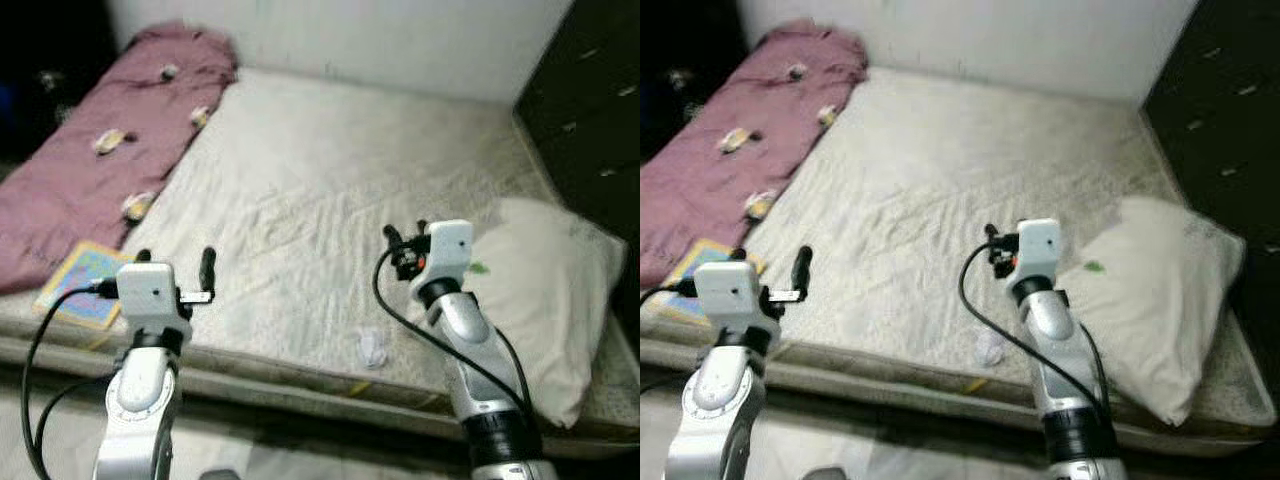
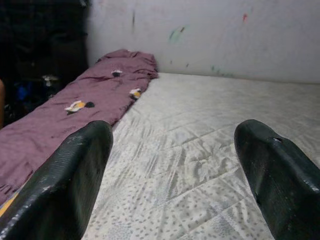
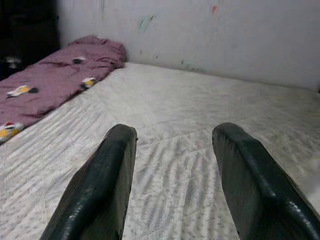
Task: Clean up the room
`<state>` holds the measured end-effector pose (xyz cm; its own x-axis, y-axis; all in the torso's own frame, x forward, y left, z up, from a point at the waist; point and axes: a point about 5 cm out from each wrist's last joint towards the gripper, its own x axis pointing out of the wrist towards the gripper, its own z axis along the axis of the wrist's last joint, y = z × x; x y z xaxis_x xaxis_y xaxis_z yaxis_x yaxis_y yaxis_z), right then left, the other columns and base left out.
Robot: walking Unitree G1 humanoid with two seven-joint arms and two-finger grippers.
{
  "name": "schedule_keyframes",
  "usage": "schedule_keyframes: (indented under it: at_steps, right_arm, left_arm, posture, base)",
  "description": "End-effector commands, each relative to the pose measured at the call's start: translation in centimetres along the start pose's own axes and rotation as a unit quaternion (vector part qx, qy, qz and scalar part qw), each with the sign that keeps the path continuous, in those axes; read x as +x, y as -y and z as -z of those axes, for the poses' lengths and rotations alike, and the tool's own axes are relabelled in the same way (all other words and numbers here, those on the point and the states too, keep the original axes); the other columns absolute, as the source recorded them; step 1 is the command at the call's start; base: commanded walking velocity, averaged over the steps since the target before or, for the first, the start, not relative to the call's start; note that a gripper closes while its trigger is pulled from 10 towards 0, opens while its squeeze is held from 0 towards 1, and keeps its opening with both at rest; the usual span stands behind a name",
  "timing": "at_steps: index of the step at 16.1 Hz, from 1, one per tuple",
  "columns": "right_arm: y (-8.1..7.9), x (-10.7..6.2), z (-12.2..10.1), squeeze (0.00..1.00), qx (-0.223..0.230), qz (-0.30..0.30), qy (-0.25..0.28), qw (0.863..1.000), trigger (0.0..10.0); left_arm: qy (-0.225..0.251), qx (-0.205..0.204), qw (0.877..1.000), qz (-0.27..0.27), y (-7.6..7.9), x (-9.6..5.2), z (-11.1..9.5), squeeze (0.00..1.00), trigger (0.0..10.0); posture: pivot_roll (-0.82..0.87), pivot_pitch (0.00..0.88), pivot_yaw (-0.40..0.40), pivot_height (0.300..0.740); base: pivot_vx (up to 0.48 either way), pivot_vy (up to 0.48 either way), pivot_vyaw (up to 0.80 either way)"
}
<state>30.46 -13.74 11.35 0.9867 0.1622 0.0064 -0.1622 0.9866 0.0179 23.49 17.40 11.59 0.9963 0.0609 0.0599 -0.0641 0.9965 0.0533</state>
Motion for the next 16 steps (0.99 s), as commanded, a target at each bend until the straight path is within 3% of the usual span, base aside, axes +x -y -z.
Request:
schedule_keyframes:
  at_steps: [1, 4, 8, 12, 16]
  right_arm:
    - [0.64, -0.11, 0.12, 0.00, -0.002, 0.013, -0.005, 1.000, 10.0]
    - [0.65, -0.11, 0.10, 0.00, -0.002, 0.014, -0.004, 1.000, 10.0]
    - [0.69, -0.13, 0.11, 0.00, -0.004, 0.016, -0.004, 1.000, 10.0]
    - [0.92, -0.12, 0.15, 0.00, -0.004, 0.022, -0.006, 1.000, 10.0]
    - [1.15, -0.29, 0.26, 0.00, -0.007, 0.024, -0.008, 1.000, 10.0]
  left_arm:
    - [0.004, -0.001, 1.000, 0.011, 0.32, 0.08, -0.23, 0.00, 10.0]
    - [0.004, -0.002, 1.000, 0.013, 0.34, 0.08, -0.27, 0.00, 10.0]
    - [0.002, -0.005, 1.000, 0.004, 0.35, 0.11, -0.20, 0.00, 10.0]
    - [-0.005, -0.006, 1.000, -0.008, 0.12, 0.03, -0.12, 0.00, 10.0]
    - [-0.019, -0.011, 1.000, -0.019, -0.01, -0.38, 0.17, 0.00, 10.0]
  posture:
    - [0.01, 0.051, -0.071, 0.740]
    - [0.01, 0.052, -0.070, 0.740]
    - [0.01, 0.053, -0.067, 0.740]
    - [0.01, 0.055, -0.068, 0.740]
    - [0.01, 0.063, -0.069, 0.740]
  base:
    - [0.300, 0.000, -0.80]
    - [0.289, 0.000, -0.62]
    - [0.000, 0.000, 0.00]
    - [0.000, 0.000, -0.80]
    - [0.000, 0.000, -0.10]
